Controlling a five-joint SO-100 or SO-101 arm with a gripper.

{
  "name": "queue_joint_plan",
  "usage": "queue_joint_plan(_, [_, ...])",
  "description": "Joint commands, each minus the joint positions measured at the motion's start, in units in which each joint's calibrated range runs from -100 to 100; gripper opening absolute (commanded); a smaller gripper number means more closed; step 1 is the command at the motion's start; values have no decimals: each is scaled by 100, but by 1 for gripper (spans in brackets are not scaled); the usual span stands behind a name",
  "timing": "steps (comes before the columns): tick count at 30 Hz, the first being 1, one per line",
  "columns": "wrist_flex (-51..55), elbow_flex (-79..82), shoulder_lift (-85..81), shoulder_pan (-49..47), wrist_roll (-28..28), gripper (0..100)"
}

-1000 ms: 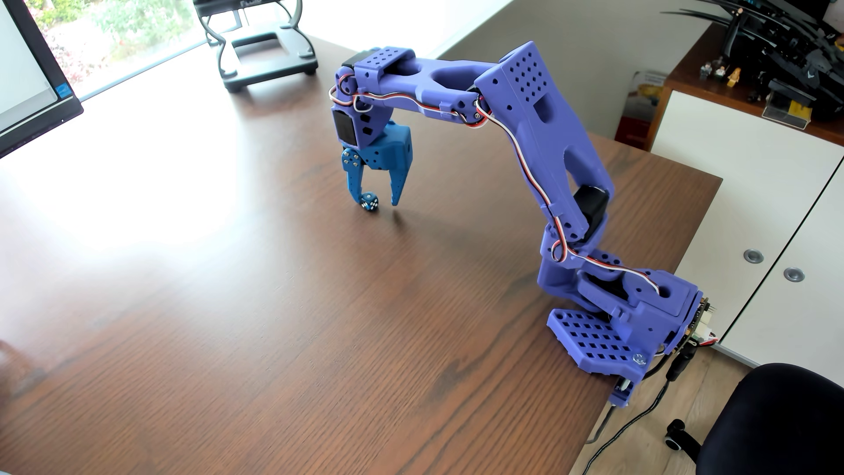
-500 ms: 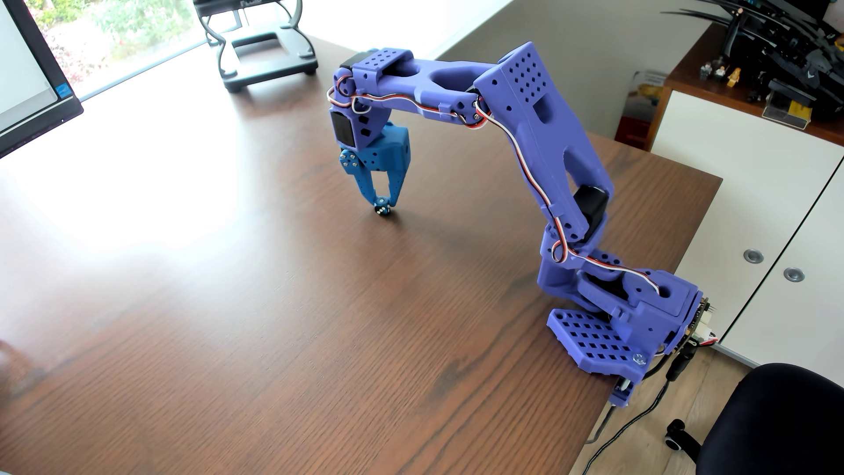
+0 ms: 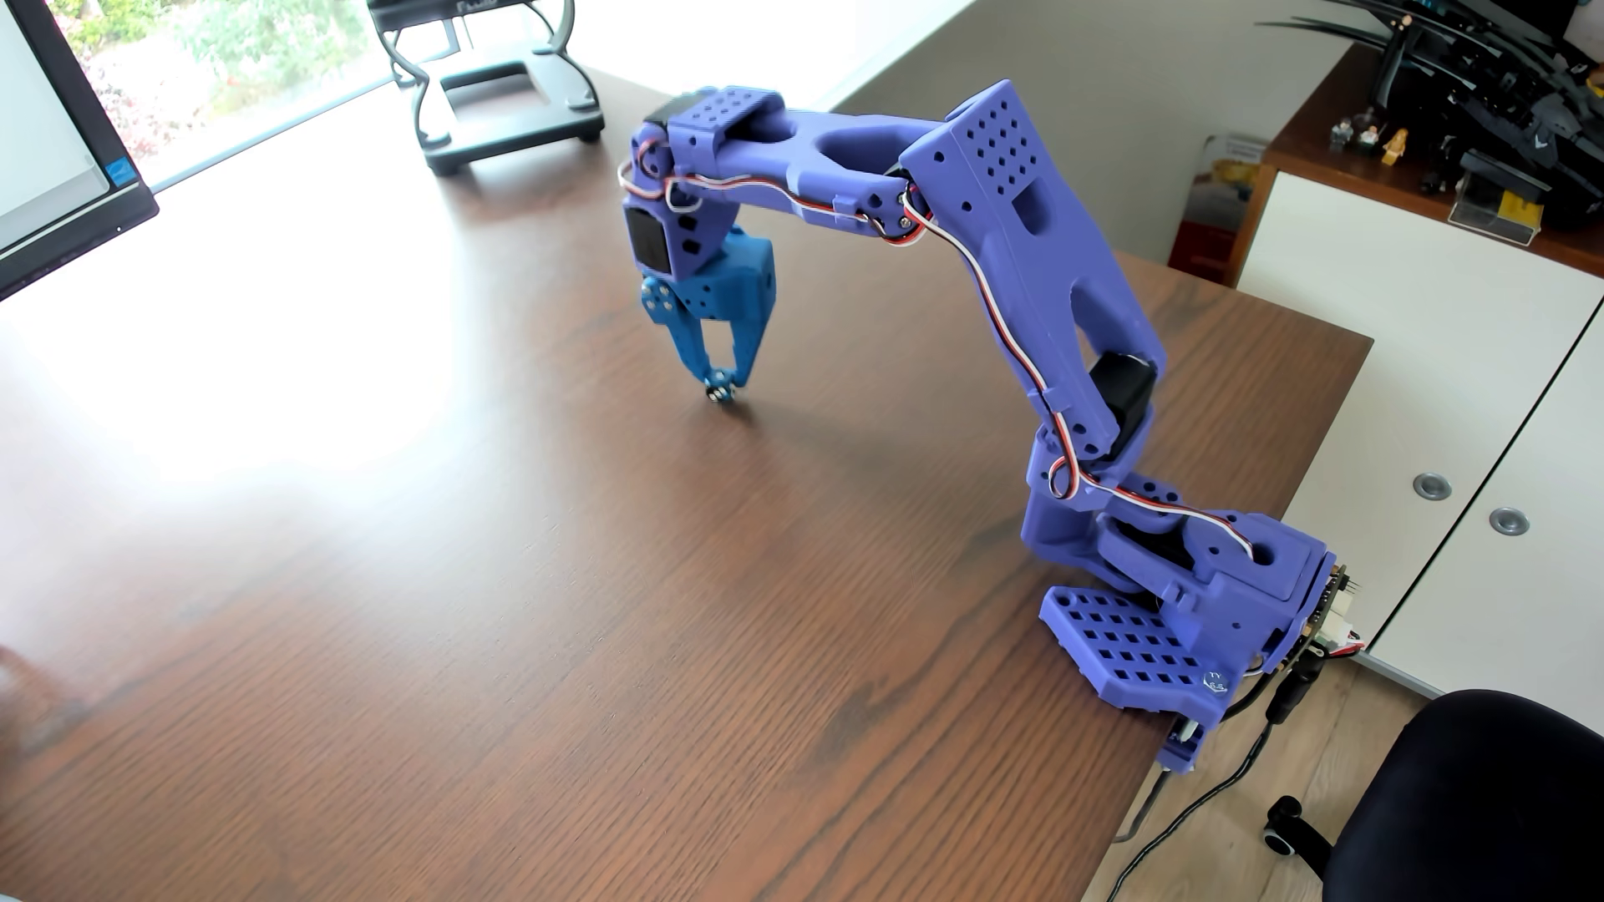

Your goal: Grab the blue dice

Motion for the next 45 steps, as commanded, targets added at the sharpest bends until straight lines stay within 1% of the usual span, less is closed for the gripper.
queue_joint_plan(1, [257, -829, -761, 21, -143, 1])
queue_joint_plan(9, [984, -1688, -2494, -110, -458, 1])
queue_joint_plan(15, [1198, -1426, -4645, -118, -558, 1])
queue_joint_plan(20, [1147, -196, -6521, -110, -563, 1])
queue_joint_plan(27, [1095, 2272, -9392, -232, -568, 1])
queue_joint_plan(32, [591, 4306, -10907, -560, -568, 1])
queue_joint_plan(37, [-521, 6313, -11217, -527, -568, 1])
queue_joint_plan(39, [-1136, 6820, -11167, -494, -584, 1])
queue_joint_plan(41, [-1744, 7172, -11159, -240, -695, 1])
queue_joint_plan(45, [-2411, 7426, -11167, 283, -721, 1])
